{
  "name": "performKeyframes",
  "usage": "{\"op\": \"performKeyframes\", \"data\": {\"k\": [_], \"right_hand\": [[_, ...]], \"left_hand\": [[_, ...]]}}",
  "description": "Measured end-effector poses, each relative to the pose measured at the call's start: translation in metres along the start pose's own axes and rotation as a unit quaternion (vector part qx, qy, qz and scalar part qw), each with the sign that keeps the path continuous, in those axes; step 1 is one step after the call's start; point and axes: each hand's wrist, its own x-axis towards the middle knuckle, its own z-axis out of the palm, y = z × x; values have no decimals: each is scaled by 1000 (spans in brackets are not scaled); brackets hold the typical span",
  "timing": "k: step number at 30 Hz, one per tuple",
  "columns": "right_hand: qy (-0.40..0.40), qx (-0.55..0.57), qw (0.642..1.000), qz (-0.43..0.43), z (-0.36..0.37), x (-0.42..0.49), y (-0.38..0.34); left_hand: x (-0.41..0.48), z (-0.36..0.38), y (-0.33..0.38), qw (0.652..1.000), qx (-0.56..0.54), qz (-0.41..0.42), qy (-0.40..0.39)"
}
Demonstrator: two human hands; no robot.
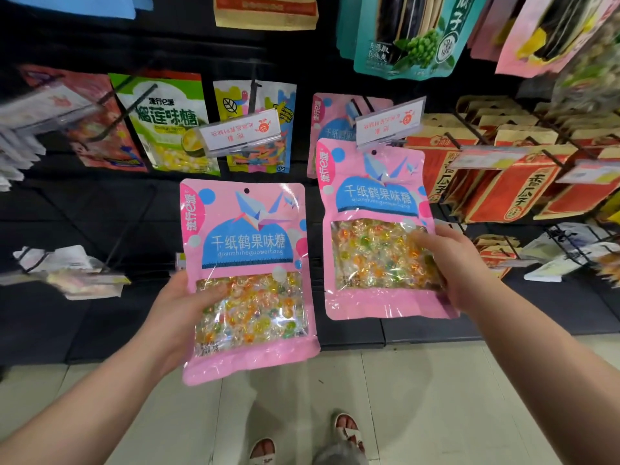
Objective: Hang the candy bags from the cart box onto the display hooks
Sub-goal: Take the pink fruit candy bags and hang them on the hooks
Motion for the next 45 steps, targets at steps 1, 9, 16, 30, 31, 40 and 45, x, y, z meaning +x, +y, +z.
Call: {"op": "performKeyframes", "data": {"k": [1,9,16,30,31,40,45], "right_hand": [[-3,-2,1000,3,0,0,0],[37,-8,999,9,-9,-9,-8],[37,-14,999,-2,-3,-11,-21],[41,-28,998,27,1,-8,-12],[41,-26,998,26,1,-9,-11],[56,-11,998,7,-2,-6,-17],[62,-40,997,13,1,-3,-25]], "left_hand": [[0,-1,-1,1000,0,0,0],[3,-3,-3,1000,-3,2,-5],[8,1,-5,1000,-4,11,-16],[9,-7,-7,1000,4,6,-9],[9,-7,-8,1000,2,5,-8],[11,-6,-12,1000,-1,6,-20],[9,-3,-11,1000,3,0,-12]]}}
